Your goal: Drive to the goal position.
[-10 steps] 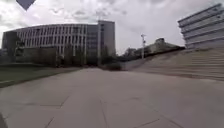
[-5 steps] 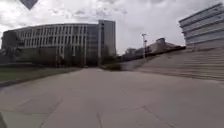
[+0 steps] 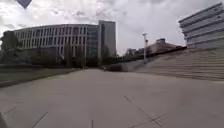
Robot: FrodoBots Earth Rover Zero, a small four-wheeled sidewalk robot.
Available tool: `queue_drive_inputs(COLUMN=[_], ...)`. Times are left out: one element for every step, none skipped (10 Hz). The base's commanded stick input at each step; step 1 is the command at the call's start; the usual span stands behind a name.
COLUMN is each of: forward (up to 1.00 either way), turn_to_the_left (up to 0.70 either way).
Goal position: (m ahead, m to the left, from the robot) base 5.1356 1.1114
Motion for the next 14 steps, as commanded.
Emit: queue_drive_inputs(forward=[0.7, 0.7, 0.7, 0.7, 0.7, 0.7, 0.7, 0.7, 0.7, 0.7, 0.7, 0.7, 0.7, 0.7], turn_to_the_left=[-0.01, -0.01, -0.01, -0.01, -0.01, -0.01, 0.01, 0.2, 0.34, 0.25, 0.05, 0.01, 0.01, 0.01])
